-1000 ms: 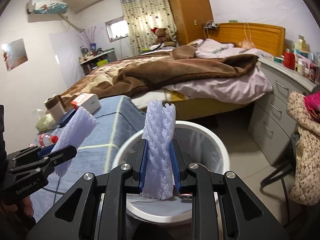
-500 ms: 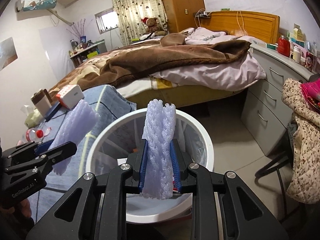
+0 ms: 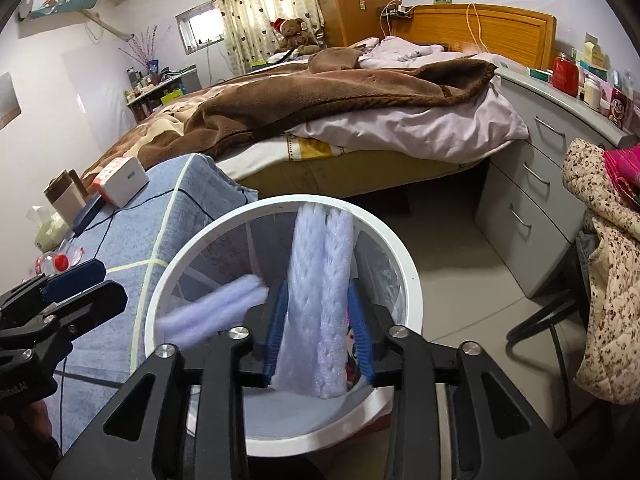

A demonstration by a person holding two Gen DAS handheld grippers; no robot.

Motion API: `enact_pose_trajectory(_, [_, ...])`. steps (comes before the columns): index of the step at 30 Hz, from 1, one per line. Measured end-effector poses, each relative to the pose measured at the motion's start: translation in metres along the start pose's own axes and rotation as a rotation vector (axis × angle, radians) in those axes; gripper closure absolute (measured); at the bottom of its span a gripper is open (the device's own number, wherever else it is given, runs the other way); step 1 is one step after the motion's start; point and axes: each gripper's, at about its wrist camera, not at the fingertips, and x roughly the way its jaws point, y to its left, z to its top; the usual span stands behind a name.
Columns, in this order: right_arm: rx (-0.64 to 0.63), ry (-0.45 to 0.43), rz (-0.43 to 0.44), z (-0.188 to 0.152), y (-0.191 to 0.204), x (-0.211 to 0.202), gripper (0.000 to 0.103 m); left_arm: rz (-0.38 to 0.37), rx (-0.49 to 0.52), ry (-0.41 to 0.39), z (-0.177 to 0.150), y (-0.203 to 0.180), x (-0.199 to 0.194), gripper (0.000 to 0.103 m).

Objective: Collect trash
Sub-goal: 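Carry both foam nets over the white bin and open both tools to drop them, then move both tools back over the bed toward the bottle and pink carton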

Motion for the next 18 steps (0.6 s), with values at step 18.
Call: enact_pose_trajectory(18, [-0.011, -0.042, 0.022, 0.006, 0.017, -0.011, 0.043, 0.041, -0.046, -0.045, -0.003, 0.026, -0.029, 0.033])
